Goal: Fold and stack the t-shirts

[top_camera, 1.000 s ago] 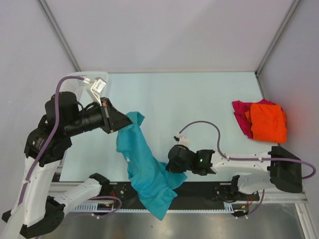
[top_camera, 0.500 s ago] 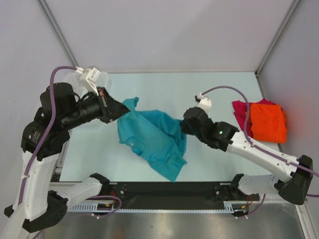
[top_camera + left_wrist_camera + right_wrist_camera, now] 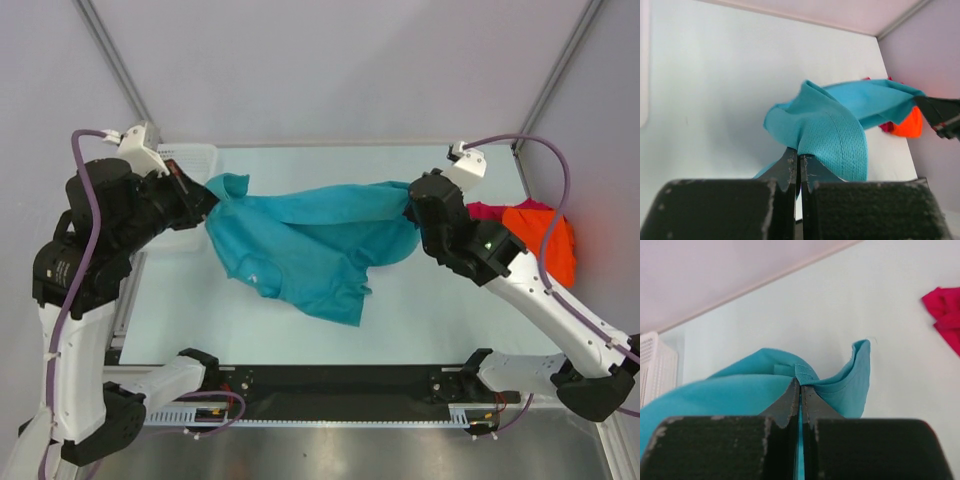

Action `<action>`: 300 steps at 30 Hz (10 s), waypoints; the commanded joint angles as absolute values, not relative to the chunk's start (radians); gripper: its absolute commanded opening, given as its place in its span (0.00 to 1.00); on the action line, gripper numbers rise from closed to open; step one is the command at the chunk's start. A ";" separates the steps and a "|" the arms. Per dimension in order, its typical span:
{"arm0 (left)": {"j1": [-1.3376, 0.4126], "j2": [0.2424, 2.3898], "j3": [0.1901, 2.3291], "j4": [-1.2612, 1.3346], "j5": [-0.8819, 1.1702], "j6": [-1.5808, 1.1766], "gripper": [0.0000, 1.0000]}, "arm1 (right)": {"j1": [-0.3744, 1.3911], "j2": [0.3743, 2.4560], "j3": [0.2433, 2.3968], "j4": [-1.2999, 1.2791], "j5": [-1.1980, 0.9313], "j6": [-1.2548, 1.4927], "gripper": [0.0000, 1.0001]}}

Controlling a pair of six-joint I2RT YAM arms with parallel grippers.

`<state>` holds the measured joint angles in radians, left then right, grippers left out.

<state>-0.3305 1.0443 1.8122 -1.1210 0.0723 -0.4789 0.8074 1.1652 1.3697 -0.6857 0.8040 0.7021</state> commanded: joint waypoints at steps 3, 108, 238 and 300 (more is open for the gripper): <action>-0.314 1.060 1.940 -1.127 -0.051 -0.472 0.00 | 0.801 1.132 1.488 -0.707 0.962 0.643 0.00; -0.313 0.833 1.378 -0.977 -0.072 -0.522 0.00 | 1.190 1.523 0.925 -0.560 0.410 1.235 0.27; -0.288 0.693 1.875 -1.324 -0.215 -0.588 0.00 | 1.433 0.999 1.568 -0.252 1.758 -0.035 0.00; -0.123 1.231 1.451 -0.729 -0.170 -0.509 0.00 | 0.431 1.284 1.362 -0.592 0.956 0.509 0.00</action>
<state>-0.2039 1.1488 1.5490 -0.8501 -0.1303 -0.5388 0.4881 1.2278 1.3933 -0.4862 0.9817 0.3862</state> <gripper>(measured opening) 0.010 0.008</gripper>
